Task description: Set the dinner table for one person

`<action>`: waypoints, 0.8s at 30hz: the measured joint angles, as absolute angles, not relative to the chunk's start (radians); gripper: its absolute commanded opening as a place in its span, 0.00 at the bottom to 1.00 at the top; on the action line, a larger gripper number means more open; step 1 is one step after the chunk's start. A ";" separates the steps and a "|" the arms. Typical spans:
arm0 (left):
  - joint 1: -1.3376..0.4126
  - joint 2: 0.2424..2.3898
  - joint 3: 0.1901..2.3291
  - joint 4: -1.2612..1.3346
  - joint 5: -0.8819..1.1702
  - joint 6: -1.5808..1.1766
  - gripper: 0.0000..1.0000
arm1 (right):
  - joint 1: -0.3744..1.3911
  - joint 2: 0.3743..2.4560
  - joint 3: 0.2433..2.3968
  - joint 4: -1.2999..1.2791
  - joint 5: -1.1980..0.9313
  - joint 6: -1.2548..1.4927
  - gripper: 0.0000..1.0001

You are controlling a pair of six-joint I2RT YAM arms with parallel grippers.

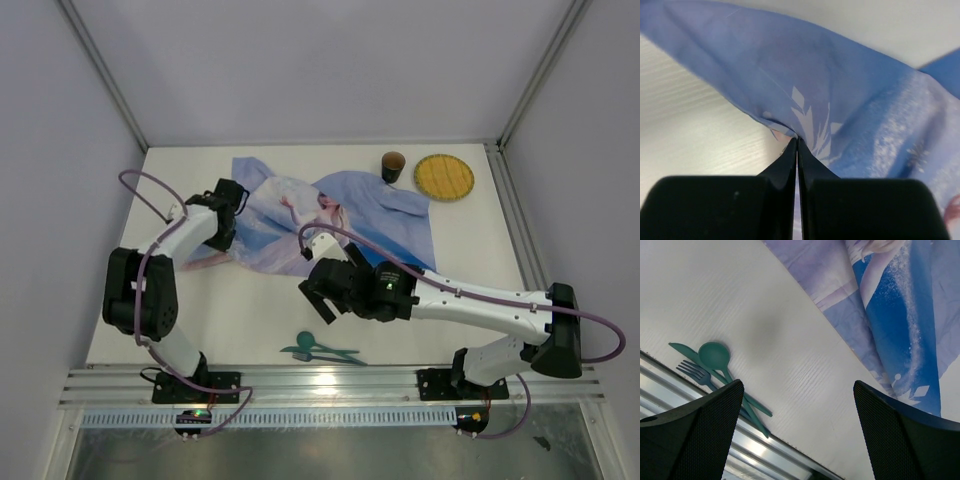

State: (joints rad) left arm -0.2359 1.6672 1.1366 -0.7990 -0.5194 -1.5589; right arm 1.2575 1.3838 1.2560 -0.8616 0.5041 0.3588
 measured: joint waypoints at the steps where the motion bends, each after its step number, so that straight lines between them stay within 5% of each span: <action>1: -0.241 1.670 1.179 -0.835 -0.516 -1.545 0.00 | 1.251 1.384 1.256 -0.860 0.506 0.353 0.95; 24: -0.262 1.338 1.502 -1.314 -0.448 -1.349 0.00 | 0.992 1.337 1.261 -0.822 0.527 0.202 0.95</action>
